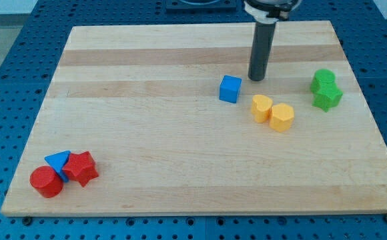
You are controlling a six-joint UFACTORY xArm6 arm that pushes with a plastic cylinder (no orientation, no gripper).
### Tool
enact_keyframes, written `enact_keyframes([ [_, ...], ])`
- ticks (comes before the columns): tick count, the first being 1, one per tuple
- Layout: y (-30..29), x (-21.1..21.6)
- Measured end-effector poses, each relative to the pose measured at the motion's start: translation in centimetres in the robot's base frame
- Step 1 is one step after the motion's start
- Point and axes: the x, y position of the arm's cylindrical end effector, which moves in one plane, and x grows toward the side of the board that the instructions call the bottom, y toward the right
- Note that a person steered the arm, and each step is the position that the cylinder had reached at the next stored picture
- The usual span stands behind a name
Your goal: Push the blue cube slightly up
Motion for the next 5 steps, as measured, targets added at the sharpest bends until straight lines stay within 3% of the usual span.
enact_keyframes([
  [2,-1.8,5.7],
  [5,-9.7,4.8],
])
